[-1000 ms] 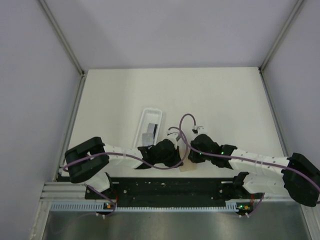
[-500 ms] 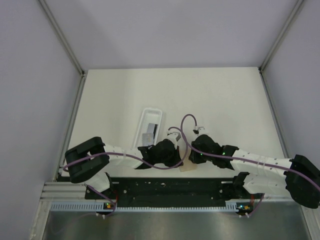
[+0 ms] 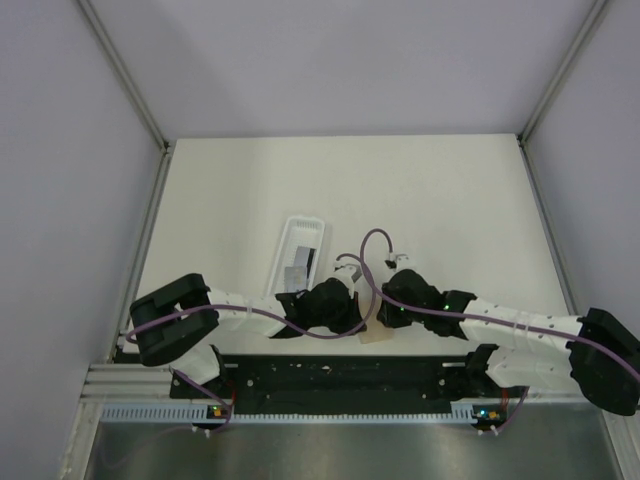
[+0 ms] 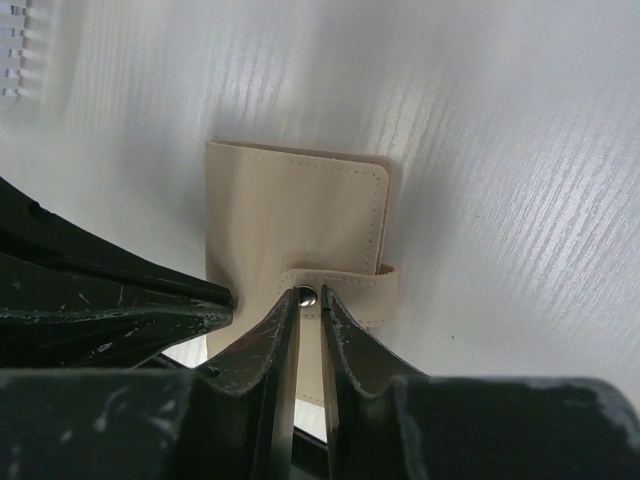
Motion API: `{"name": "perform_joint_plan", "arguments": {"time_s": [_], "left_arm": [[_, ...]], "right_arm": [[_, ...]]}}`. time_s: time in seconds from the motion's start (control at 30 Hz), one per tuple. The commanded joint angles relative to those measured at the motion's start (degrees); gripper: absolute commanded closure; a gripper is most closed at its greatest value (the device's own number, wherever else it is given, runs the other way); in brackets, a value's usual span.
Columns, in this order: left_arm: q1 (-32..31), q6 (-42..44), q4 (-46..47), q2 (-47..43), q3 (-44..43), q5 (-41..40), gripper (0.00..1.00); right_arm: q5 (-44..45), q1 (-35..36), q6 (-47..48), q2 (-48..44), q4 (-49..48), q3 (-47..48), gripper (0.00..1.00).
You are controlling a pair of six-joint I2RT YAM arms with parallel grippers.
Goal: Put the credit cards into the card holder
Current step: Close the card holder at the center of the board.
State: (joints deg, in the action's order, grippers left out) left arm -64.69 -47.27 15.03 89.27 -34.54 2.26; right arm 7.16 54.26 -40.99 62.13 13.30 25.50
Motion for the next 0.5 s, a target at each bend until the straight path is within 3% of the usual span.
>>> {"name": "perform_joint_plan", "arguments": {"time_s": [0.0,0.47], "left_arm": [[-0.18,0.33,0.09,0.64,-0.79,-0.95,1.00],[-0.18,0.68,-0.26,0.64,-0.79,-1.03,1.00]], "right_arm": [[-0.30,0.67,0.74,0.98,-1.26,1.40,0.86],[-1.18,0.76,1.18,5.19,2.16,3.42,0.90]]}}
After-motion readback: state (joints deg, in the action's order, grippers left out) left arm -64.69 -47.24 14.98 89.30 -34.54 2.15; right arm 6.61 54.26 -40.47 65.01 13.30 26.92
